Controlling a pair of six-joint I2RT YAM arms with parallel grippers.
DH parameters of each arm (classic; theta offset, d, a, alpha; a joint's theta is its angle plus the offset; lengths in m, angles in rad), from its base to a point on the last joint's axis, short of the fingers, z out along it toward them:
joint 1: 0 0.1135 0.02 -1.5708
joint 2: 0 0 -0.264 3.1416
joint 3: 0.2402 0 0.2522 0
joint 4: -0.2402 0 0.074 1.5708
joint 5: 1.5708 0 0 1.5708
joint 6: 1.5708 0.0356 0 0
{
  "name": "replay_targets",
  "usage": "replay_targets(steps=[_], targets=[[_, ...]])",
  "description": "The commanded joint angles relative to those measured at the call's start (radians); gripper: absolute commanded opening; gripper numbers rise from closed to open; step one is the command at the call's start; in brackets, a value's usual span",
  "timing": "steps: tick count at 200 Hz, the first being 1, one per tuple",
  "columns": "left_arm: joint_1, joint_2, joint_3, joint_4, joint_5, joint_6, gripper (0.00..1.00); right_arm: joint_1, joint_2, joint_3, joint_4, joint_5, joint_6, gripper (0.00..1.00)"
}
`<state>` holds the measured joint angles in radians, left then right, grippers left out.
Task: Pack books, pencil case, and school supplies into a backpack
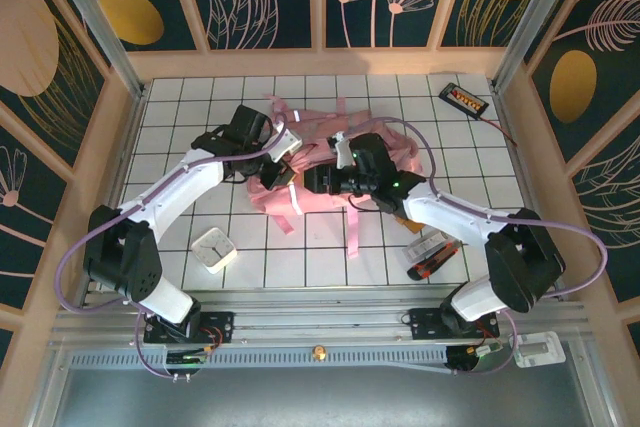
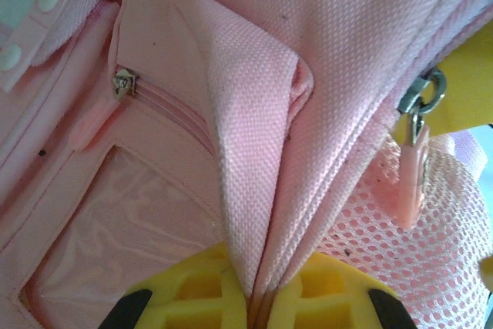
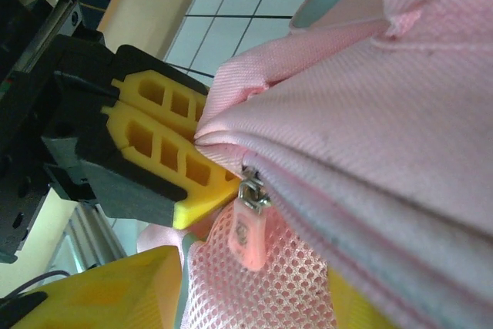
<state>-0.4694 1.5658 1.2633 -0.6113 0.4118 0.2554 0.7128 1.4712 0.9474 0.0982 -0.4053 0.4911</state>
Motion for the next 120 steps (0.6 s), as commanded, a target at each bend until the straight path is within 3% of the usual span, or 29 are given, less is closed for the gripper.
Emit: replay_targets(steps=[1, 77, 120], targets=[[-0.009, -0.039, 0.080, 0.052, 0.225, -0.026, 0.00, -0.034, 0.035, 0.050, 0.040, -0.091, -0.025, 0.52], [-0.010, -0.024, 0.090, 0.043, 0.253, -0.040, 0.00, -0.042, 0.049, 0.006, 0.186, -0.085, 0.052, 0.31], [-0.011, -0.029, 0.087, 0.038, 0.247, -0.044, 0.00, -0.030, 0.067, 0.024, 0.227, -0.090, 0.095, 0.29]])
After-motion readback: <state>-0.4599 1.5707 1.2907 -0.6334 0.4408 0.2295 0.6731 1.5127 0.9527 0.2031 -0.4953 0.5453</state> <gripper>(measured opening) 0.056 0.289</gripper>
